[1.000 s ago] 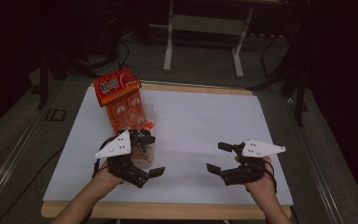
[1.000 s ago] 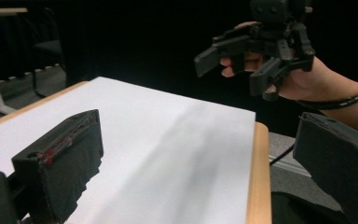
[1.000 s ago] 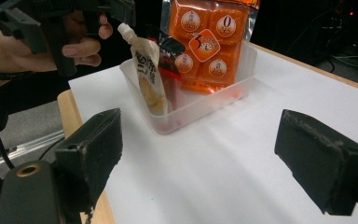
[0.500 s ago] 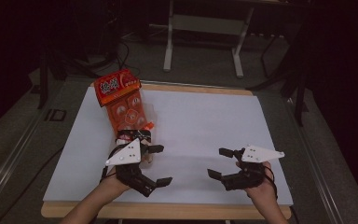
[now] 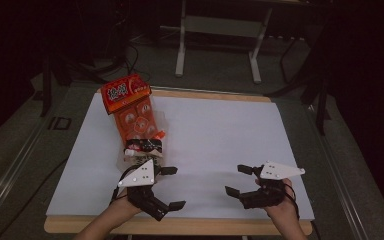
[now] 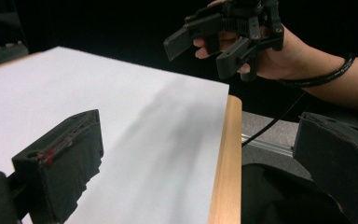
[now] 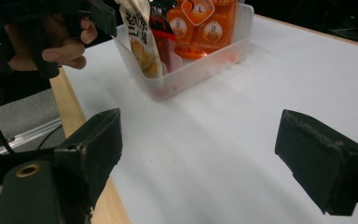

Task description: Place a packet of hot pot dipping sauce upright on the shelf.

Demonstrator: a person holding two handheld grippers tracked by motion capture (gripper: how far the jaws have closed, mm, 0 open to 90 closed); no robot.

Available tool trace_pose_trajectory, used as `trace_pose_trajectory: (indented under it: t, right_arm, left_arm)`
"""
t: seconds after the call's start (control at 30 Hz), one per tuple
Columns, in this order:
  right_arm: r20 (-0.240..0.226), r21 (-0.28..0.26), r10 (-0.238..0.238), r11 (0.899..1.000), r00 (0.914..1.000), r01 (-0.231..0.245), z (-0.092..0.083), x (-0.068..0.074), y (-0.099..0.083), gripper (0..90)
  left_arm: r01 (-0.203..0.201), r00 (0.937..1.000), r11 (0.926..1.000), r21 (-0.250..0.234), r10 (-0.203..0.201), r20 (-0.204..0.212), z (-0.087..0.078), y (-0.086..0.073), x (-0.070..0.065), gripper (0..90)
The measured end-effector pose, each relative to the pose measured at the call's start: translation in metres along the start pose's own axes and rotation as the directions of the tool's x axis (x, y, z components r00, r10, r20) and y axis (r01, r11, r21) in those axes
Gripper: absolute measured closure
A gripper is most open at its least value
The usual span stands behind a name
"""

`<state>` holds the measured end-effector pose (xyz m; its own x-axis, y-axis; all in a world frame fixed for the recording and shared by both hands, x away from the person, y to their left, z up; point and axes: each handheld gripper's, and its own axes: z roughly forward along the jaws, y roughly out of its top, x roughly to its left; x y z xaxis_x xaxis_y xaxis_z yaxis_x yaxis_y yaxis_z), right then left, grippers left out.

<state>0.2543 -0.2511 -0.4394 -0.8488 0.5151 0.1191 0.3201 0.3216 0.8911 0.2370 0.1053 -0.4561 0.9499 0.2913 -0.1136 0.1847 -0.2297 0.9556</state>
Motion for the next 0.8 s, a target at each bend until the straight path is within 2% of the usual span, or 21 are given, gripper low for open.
trace_pose_trajectory:
  t: [0.37, 0.57, 0.8]
  right_arm:
    - [0.002, 0.025, 0.020, 1.000, 0.9998, -0.020, 0.002, -0.002, -0.017, 14.8]
    - [0.001, 0.034, 0.025, 0.999, 0.9997, -0.025, 0.003, -0.002, -0.024, 14.8]
    - [0.015, 0.050, 0.029, 0.998, 0.9995, -0.029, 0.004, -0.003, -0.036, 14.7]
  left_arm:
    - [0.034, 0.9994, 0.9986, 0.042, -0.034, -0.002, 0.001, -0.027, -0.004, 2.1]
    - [0.012, 0.9998, 0.9985, 0.054, -0.011, -0.014, 0.000, -0.032, -0.006, 2.2]
    - [0.017, 0.9996, 0.9983, 0.056, -0.015, -0.022, -0.001, -0.040, -0.006, 2.3]
